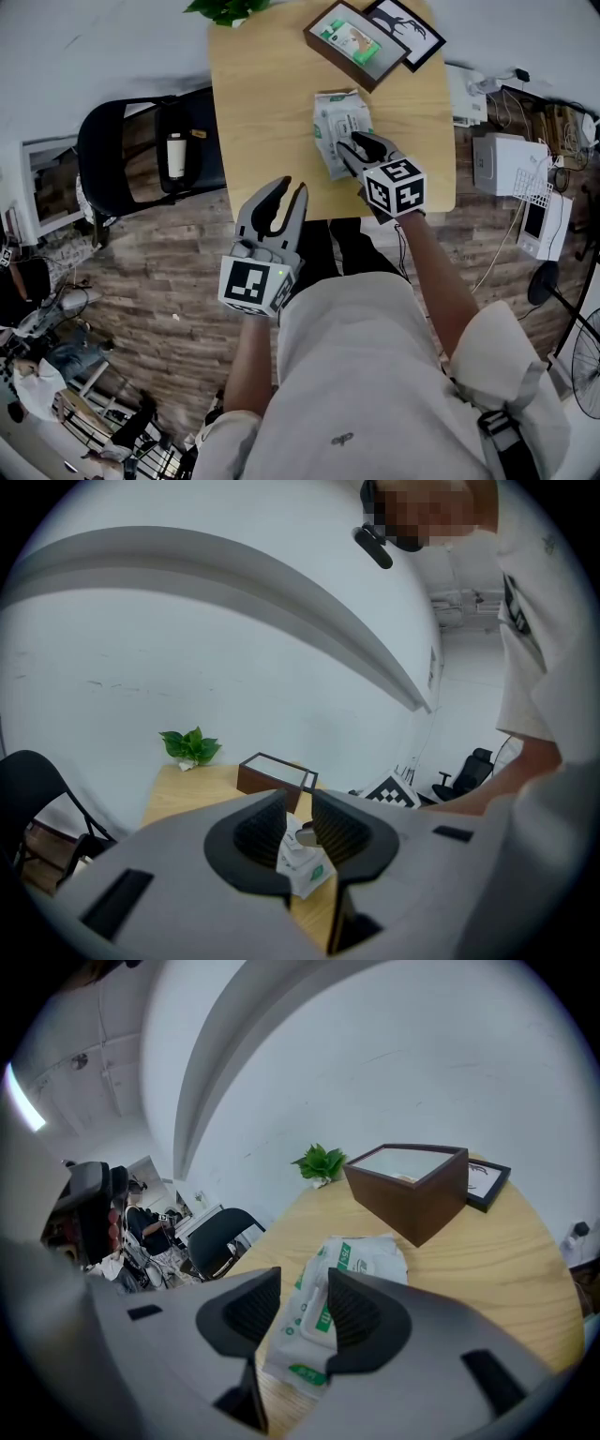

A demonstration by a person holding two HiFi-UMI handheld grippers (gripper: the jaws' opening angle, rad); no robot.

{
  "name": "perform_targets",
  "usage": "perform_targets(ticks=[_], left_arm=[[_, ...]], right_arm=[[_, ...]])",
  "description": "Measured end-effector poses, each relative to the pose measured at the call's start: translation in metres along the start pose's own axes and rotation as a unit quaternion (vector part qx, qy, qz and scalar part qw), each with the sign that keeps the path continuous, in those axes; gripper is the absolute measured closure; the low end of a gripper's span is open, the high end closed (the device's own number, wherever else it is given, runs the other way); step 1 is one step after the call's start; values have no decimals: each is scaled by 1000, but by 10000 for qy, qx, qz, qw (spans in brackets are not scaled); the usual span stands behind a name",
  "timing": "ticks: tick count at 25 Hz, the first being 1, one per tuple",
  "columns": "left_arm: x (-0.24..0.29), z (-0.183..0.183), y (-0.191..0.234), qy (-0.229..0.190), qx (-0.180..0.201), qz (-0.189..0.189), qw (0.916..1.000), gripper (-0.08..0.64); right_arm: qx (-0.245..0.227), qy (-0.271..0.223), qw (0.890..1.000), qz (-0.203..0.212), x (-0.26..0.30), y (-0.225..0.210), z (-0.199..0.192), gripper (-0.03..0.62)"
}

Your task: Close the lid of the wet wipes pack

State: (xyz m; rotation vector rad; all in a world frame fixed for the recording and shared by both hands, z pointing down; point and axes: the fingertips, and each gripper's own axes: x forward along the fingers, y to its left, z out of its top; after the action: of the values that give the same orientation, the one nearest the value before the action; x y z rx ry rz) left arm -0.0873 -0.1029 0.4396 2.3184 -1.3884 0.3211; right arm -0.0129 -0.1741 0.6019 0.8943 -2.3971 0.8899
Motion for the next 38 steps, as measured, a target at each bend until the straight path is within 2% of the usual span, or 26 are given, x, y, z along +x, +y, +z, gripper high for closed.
perform_targets(ticks=[12,38], left_arm=[[-5,-5,15,38,-62,-13,10000,482],[-1,-1,38,63,-113,-102,9999,482]], right_arm=[[-37,224,9997,85,23,13,-7,440],[-114,983,9949,-204,55,9,-27,439]])
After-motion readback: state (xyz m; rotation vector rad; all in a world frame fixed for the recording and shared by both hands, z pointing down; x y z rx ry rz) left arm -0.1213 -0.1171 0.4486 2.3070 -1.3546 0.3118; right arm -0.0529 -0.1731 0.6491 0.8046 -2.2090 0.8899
